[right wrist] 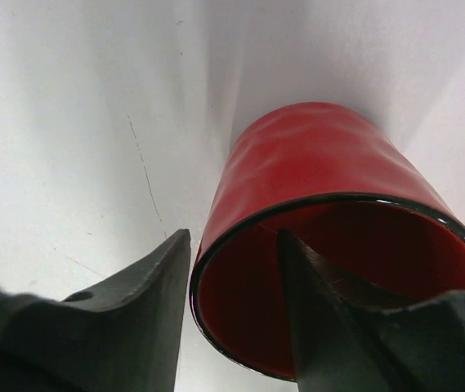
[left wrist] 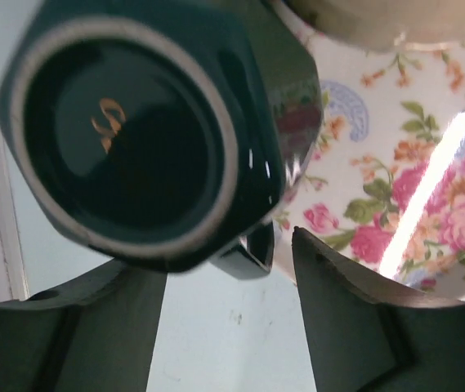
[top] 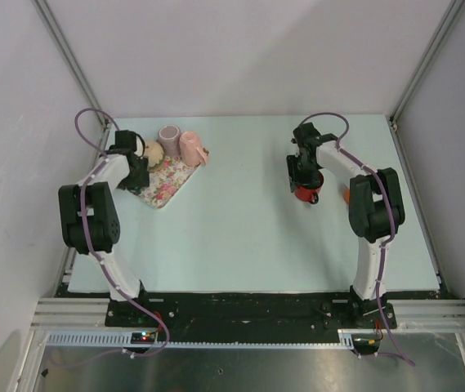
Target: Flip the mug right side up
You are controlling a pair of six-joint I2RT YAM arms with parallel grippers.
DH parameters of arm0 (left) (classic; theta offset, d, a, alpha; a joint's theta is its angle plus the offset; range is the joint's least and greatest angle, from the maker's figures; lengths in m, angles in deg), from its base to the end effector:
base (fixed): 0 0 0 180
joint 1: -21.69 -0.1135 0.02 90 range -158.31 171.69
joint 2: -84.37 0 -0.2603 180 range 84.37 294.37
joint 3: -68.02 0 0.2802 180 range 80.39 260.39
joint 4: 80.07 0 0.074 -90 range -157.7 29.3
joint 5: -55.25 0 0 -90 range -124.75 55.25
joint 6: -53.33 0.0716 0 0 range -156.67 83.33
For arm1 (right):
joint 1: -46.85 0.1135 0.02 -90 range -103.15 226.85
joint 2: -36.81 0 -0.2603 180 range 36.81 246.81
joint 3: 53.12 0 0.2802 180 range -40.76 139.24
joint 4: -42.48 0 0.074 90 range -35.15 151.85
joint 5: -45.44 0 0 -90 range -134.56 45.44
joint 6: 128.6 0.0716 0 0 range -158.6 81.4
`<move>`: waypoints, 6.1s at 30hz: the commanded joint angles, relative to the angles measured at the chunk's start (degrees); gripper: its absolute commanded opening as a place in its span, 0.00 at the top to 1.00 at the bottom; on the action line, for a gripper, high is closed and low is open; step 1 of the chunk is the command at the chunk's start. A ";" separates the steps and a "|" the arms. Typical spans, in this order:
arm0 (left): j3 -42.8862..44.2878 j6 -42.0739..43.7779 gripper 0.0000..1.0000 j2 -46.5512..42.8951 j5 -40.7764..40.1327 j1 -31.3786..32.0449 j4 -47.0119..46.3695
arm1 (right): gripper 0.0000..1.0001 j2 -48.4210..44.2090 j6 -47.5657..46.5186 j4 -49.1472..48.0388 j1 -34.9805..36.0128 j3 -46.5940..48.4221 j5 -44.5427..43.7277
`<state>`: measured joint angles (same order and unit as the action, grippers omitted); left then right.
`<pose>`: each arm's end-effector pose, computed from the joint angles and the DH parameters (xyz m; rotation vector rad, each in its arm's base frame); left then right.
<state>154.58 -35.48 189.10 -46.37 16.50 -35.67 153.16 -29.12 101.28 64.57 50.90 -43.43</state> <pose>0.4158 0.0522 0.1499 -0.1588 2.6550 0.3062 0.4343 0.1402 0.1492 -0.2074 2.8152 0.1374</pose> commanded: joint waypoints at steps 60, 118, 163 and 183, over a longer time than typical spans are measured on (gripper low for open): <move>5.20 -20.46 1.00 -33.49 48.28 9.01 1.00 | 0.01 -13.80 58.05 -92.21 23.18 -17.18 24.83; 19.57 43.22 0.03 3.53 22.89 -8.00 6.44 | 0.26 5.36 1.36 9.76 18.62 24.65 -2.14; 29.49 62.47 0.56 20.77 35.13 -6.50 6.56 | 0.01 -8.86 1.07 9.50 20.47 15.56 -7.77; 22.72 39.29 1.00 10.40 29.00 -7.60 6.52 | 0.00 -13.65 1.06 8.28 20.70 13.55 -8.57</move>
<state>180.13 15.76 208.25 -16.69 9.18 -29.92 145.07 -27.92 111.03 85.00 65.44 -50.84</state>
